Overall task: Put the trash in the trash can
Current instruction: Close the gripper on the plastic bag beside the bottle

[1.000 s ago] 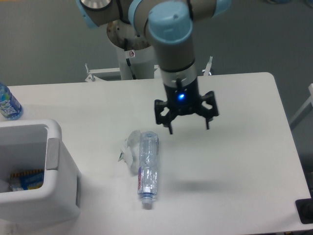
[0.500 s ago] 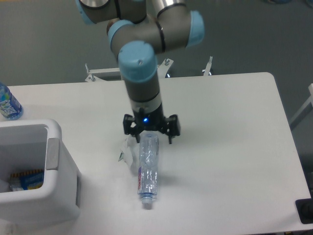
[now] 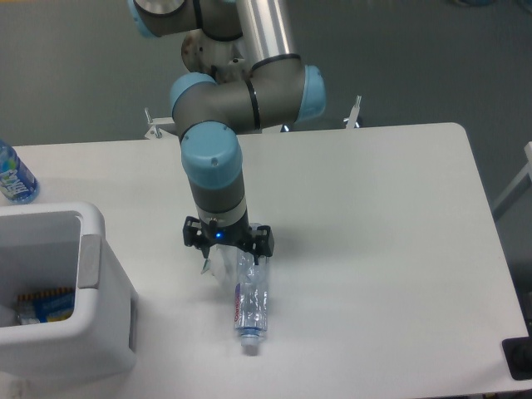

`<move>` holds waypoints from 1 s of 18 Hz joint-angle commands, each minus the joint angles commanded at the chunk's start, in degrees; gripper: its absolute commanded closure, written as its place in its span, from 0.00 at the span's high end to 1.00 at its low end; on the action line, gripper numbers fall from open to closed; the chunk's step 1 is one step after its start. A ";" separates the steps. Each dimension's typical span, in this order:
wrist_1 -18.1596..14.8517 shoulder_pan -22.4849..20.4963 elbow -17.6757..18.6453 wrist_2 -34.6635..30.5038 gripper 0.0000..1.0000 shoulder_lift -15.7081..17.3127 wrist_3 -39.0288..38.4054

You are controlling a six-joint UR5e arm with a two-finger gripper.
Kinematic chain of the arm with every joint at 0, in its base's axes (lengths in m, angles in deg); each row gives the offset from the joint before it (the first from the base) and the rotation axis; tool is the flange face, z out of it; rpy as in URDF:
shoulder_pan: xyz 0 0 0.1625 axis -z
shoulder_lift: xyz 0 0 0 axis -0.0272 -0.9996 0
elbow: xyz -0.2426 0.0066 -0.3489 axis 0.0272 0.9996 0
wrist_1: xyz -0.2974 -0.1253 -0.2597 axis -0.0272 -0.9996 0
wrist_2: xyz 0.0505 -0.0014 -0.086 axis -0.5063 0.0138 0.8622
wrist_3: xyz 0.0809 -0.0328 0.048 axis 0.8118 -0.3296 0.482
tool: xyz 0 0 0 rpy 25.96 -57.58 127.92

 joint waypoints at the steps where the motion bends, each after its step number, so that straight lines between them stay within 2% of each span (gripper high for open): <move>1: 0.00 0.00 0.17 0.00 1.00 -0.44 0.00; 5: 0.88 0.18 0.62 0.00 1.00 -1.41 0.00; 6: 0.97 0.18 0.62 -0.17 0.89 -1.50 -0.09; 7: 0.88 0.18 0.70 -0.26 0.70 -1.41 -0.09; 10: 0.88 0.18 0.70 -0.35 0.32 -1.33 -0.18; 11: 0.79 0.18 0.62 -0.35 0.14 -1.33 -0.26; 12: 0.79 0.18 0.62 -0.44 0.03 -1.15 -0.26; 13: 0.71 0.18 0.62 -0.44 0.00 -0.98 -0.26; 18: 0.62 0.18 0.70 -0.62 0.00 -0.71 -0.26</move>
